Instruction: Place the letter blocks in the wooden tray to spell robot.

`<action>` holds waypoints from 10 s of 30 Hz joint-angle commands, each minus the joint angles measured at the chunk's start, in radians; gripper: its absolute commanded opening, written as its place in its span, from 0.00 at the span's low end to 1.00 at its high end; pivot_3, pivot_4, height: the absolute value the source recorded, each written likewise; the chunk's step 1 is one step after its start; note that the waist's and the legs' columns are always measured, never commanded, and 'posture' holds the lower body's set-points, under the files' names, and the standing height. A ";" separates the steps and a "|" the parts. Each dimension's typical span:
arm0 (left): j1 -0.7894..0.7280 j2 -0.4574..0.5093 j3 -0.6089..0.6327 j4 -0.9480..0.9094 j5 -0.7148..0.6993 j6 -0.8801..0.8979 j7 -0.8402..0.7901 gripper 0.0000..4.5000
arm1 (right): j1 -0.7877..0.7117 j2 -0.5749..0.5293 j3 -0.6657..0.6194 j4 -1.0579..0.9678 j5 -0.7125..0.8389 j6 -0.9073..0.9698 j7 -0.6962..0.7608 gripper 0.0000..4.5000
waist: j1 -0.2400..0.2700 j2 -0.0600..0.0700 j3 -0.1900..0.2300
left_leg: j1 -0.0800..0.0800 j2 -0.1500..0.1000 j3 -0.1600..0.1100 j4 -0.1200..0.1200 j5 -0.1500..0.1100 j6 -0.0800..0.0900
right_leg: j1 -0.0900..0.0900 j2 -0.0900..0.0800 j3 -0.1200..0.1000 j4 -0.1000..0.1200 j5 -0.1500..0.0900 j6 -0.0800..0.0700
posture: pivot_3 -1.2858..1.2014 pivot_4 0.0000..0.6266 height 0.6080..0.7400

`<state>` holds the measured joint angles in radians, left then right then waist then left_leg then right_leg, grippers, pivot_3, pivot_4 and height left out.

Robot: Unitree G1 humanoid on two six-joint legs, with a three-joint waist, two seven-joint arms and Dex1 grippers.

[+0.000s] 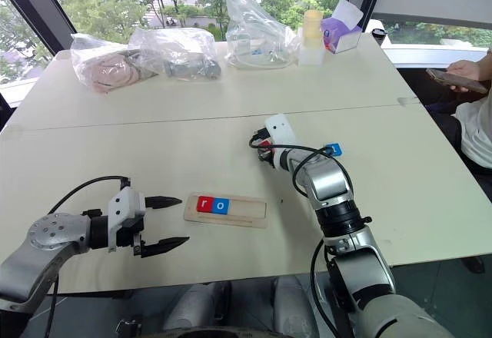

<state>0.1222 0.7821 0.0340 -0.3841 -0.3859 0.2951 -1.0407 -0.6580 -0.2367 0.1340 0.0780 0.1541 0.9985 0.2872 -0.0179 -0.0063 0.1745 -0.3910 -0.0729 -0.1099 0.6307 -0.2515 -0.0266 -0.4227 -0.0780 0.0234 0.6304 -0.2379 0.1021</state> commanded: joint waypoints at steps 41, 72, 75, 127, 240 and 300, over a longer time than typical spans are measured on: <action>-0.124 -0.009 -0.040 0.005 -0.038 0.019 -0.056 1.00 | 0.515 -0.841 -0.103 -0.395 0.124 -0.561 0.875 0.99 | -0.001 -0.001 0.005 | 0.001 0.001 0.000 0.000 -0.001 0.002 | 0.009 -0.002 -0.004 -0.010 -0.003 0.002 | 0.52 0.24 1.00; -0.080 0.009 -0.015 -0.042 -0.048 0.030 -0.019 1.00 | 0.247 -0.560 0.072 -0.346 0.104 -0.553 0.916 0.25 | 0.005 0.000 0.006 | 0.000 0.001 -0.001 0.001 -0.001 0.002 | 0.007 -0.003 -0.002 -0.009 -0.002 0.000 | 0.52 0.24 1.00; -0.080 0.008 -0.019 -0.046 -0.048 0.032 -0.015 1.00 | 0.216 -0.493 0.141 -0.387 0.053 -0.453 0.833 0.25 | 0.009 0.000 0.006 | 0.000 0.001 -0.002 0.001 -0.001 0.001 | 0.006 -0.003 -0.003 -0.008 -0.002 -0.001 | 0.52 0.24 1.00; -0.026 -0.001 -0.022 -0.096 -0.045 0.040 0.042 1.00 | 0.121 -0.454 0.179 -0.416 -0.007 -0.263 0.684 0.99 | 0.008 0.000 0.006 | -0.001 0.000 -0.001 0.001 -0.001 0.001 | 0.005 -0.003 -0.003 -0.007 -0.001 0.000 | 0.52 0.24 1.00; -0.138 -0.071 -0.113 -0.001 -0.009 0.010 0.018 1.00 | 0.397 -0.306 -0.185 -0.887 0.216 0.486 0.110 0.99 | 0.004 0.001 0.005 | -0.001 -0.001 0.001 0.002 0.000 0.000 | 0.002 -0.002 -0.001 -0.002 -0.003 -0.002 | 0.52 0.24 1.00; -0.100 -0.073 -0.094 -0.045 -0.009 0.005 0.070 1.00 | 0.109 -0.431 0.269 -0.176 -0.113 -0.630 0.902 0.25 | 0.006 -0.001 0.006 | 0.000 0.000 0.000 0.002 0.000 0.000 | 0.003 -0.003 -0.001 -0.002 -0.001 0.001 | 0.52 0.24 1.00</action>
<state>0.0183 0.7036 -0.0858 -0.3965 -0.3834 0.3010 -0.9755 -0.5296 -0.6737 0.4073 -0.0912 0.0438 0.3807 1.1893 -0.0115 -0.0077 0.1807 -0.3915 -0.0734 -0.1100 0.6327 -0.2518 -0.0261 -0.4201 -0.0813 0.0221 0.6288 -0.2393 0.1034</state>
